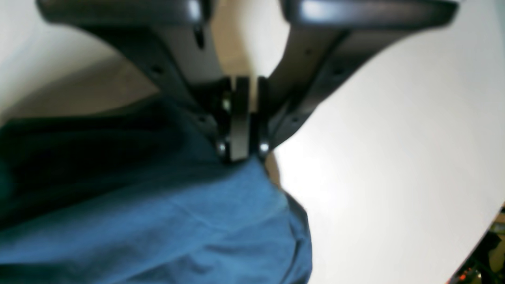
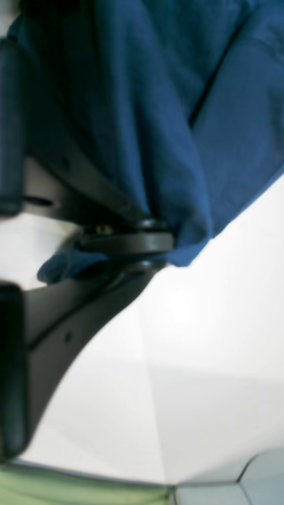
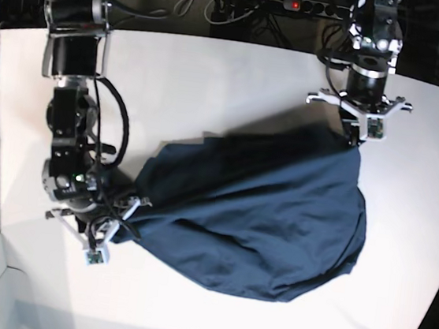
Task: Layout the t-shirt on the table in an organized manner, then fold the t-shirt properly
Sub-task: 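Grasp the shirt with the right gripper and pull it outward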
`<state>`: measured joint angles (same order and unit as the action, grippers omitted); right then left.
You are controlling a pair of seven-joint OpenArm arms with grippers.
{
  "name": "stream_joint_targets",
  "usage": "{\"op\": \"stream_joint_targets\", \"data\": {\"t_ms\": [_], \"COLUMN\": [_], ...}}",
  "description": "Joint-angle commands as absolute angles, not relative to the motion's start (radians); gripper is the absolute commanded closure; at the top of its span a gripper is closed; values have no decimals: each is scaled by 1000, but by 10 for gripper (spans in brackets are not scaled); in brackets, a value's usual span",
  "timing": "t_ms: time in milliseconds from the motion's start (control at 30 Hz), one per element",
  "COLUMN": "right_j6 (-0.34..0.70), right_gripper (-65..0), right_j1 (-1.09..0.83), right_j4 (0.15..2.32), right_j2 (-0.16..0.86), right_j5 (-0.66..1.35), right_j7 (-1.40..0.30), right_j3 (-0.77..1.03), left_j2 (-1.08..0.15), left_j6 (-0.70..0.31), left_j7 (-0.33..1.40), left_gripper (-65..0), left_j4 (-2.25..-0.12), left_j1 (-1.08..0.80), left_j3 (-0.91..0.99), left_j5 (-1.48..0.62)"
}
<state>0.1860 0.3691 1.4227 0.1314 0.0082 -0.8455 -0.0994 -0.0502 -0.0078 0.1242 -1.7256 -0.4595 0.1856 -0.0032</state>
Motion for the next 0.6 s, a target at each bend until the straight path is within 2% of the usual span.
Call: {"op": "stream_joint_targets", "data": {"t_ms": [0, 67, 200, 400, 500, 567], "right_j6": [176, 176, 176, 176, 176, 176], "right_gripper": [0, 0, 0, -153, -213, -253], "right_j1": [398, 398, 400, 433, 433, 435], "right_j4": [1428, 1423, 1403, 1353, 1354, 1365], "right_j2": [139, 139, 150, 159, 182, 185], "right_j5": [1, 1, -1, -1, -1, -1], "right_j7": [-820, -811, -816, -812, -811, -819], "right_j3": [-96, -96, -97, -97, -96, -96], "left_j2": [-54, -59, -54, -54, -54, -54], "left_j6": [-4, -4, -4, -4, 2, -2], "left_j7": [99, 99, 99, 99, 99, 99], "left_gripper": [-6, -14, -82, -154, -227, -308], "left_j4": [-1738, -1738, -1732, -1742, -1744, -1739], "left_j1": [-464, -469, -469, -481, -481, -483], "left_j3": [188, 188, 194, 193, 191, 188], "left_j5": [1, 1, -1, -1, -1, -1]}}
